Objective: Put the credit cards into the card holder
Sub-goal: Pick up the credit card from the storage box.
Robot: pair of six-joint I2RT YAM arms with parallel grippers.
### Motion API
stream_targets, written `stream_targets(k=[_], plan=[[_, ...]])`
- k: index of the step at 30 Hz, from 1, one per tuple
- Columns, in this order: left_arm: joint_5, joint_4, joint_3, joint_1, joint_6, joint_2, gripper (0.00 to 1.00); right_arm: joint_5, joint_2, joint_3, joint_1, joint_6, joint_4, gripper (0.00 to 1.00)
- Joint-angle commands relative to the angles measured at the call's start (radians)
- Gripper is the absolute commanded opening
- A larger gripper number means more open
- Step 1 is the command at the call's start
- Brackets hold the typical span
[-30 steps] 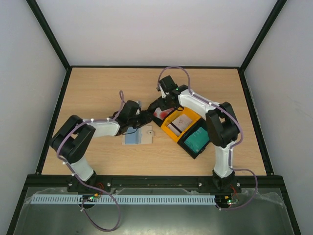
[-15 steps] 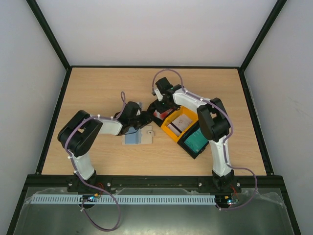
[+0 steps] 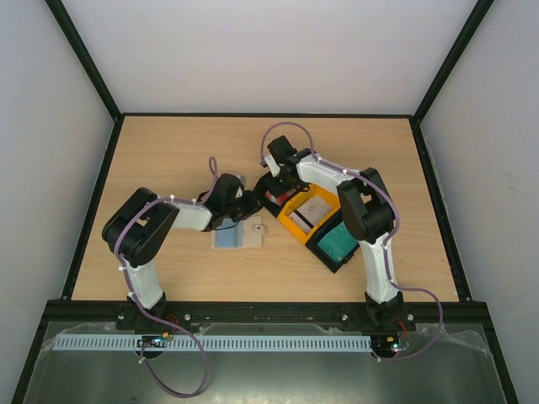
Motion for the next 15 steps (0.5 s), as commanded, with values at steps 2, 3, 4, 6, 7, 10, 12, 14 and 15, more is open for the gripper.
stream_targets(k=[2, 3, 4, 6, 7, 10, 12, 14, 15], plan=[[-0.006, -0.02, 0.02, 0.004, 0.013, 0.024, 0.31, 0.098, 0.018, -0.036, -0.002, -0.005, -0.004, 0.51], [-0.006, -0.023, 0.019, 0.003, 0.014, 0.024, 0.31, 0.105, 0.024, -0.032, -0.002, -0.002, -0.01, 0.52], [-0.006, -0.023, 0.021, 0.003, 0.014, 0.025, 0.31, 0.104, 0.029, -0.028, -0.002, 0.001, -0.018, 0.53], [-0.004, -0.024, 0.022, 0.004, 0.014, 0.028, 0.31, 0.07, 0.044, -0.021, -0.002, 0.0, -0.051, 0.54], [-0.002, -0.024, 0.024, 0.004, 0.014, 0.03, 0.31, 0.049, 0.053, -0.008, -0.002, 0.005, -0.072, 0.54], [0.002, -0.023, 0.028, 0.004, 0.012, 0.035, 0.31, -0.043, 0.067, 0.022, -0.002, 0.006, -0.129, 0.54], [0.006, -0.023, 0.032, 0.004, 0.011, 0.039, 0.3, -0.109, 0.062, 0.024, -0.002, -0.001, -0.159, 0.53], [0.008, -0.024, 0.036, 0.004, 0.012, 0.047, 0.29, -0.148, 0.048, 0.026, -0.002, 0.002, -0.172, 0.51], [0.009, -0.024, 0.038, 0.003, 0.013, 0.05, 0.29, -0.158, 0.039, 0.032, -0.002, 0.002, -0.182, 0.5]])
